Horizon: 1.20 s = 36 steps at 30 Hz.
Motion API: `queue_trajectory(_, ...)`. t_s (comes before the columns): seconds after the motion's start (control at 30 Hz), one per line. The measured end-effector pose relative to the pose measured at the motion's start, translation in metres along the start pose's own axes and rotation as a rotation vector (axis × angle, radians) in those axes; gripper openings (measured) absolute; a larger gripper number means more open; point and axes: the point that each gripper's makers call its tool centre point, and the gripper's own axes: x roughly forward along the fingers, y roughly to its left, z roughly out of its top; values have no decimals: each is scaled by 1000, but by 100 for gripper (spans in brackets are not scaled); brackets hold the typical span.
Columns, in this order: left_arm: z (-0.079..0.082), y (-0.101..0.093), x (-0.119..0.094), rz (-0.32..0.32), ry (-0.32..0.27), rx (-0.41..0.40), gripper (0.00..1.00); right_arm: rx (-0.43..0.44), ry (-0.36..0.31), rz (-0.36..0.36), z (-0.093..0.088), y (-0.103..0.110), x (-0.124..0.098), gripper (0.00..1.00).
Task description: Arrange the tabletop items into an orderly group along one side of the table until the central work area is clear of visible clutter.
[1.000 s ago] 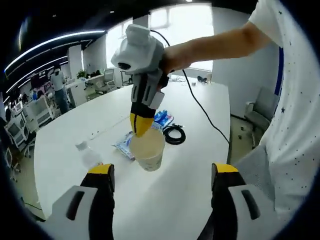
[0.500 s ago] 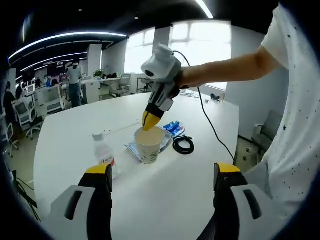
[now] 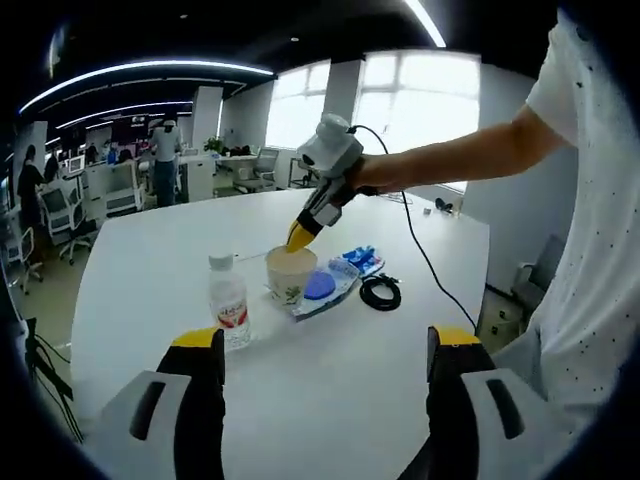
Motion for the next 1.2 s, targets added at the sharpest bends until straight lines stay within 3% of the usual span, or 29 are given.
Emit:
queue_trajectory(0.6, -10, 14, 2, 11, 5, -41, 84, 73, 18, 15, -9, -27, 46, 0)
queue_trajectory(0.83, -20, 18, 7, 5, 25, -45, 84, 75, 32, 19, -13, -29, 56, 0)
queue_trajectory(1.2, -21, 18, 8, -2, 12, -61, 83, 88, 39, 32, -19, -36, 71, 0)
